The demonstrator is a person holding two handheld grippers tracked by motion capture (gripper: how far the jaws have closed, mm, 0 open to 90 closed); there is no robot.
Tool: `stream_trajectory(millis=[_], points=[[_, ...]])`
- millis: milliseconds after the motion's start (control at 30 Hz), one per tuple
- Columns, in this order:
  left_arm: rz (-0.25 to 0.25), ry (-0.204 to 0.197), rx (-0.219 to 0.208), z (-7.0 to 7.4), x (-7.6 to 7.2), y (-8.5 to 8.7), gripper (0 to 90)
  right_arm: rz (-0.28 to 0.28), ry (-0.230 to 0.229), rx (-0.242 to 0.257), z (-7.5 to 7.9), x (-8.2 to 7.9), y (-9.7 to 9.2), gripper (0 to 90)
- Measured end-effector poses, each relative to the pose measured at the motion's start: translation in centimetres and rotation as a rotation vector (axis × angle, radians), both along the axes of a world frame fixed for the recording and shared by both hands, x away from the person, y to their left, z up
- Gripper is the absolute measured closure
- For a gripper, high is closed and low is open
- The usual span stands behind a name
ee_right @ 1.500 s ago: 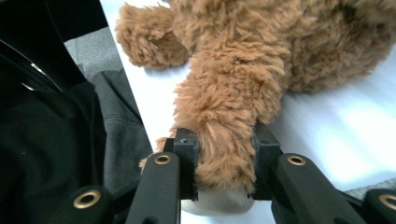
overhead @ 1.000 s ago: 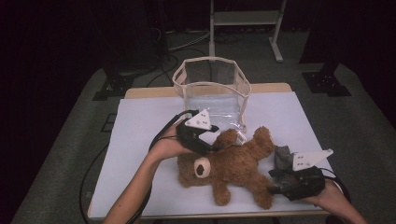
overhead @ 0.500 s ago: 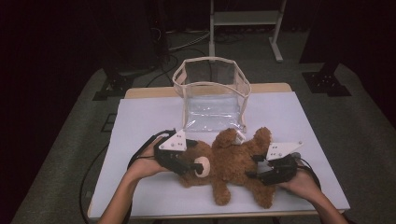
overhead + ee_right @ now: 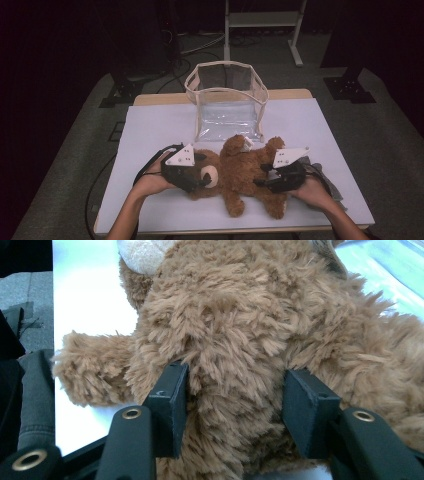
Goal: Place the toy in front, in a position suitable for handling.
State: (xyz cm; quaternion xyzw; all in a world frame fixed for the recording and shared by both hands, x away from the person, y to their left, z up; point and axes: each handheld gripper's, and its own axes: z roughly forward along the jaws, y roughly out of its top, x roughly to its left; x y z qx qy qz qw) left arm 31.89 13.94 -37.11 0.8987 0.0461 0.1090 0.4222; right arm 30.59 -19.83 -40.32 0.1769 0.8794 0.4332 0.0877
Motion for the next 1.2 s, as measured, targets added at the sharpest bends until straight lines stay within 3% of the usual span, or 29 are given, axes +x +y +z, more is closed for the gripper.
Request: stream_trajectory(millis=[200,333,567,733,833,900,1033,1200], points=[[0.015,0.002,0.014,-0.5,-0.1,0.7,22.7,0.027,-0.004,0.001,0.0,0.5,1.9,45.5],[0.02,0.001,-0.012,-0.8,-0.2,0.9,22.7,0.02,0.016,0.014,0.5,0.5,0.9,43.8],[0.027,-0.01,-0.028,-1.0,-0.3,0.9,22.8,-0.046,0.002,-0.004,2.1,-1.0,-3.5,40.2],[0.03,-0.015,-0.016,-0.8,-0.4,0.8,22.7,-0.167,-0.006,-0.025,2.4,-1.5,-8.6,40.1],[0.033,-0.014,-0.015,-0.9,-0.4,0.8,22.5,-0.248,0.025,-0.003,1.9,-1.4,-11.5,40.7],[0.034,-0.015,-0.016,-0.9,-0.5,0.8,22.2,-0.286,0.022,0.01,1.6,-1.7,-12.8,41.4],[0.033,-0.014,-0.014,-0.9,-0.5,0.8,21.7,-0.335,0.039,0.016,0.9,-1.7,-14.3,41.5],[0.037,-0.019,-0.007,-0.7,-0.6,0.9,21.6,-0.36,0.065,-0.02,-0.5,-1.0,-14.3,47.7]])
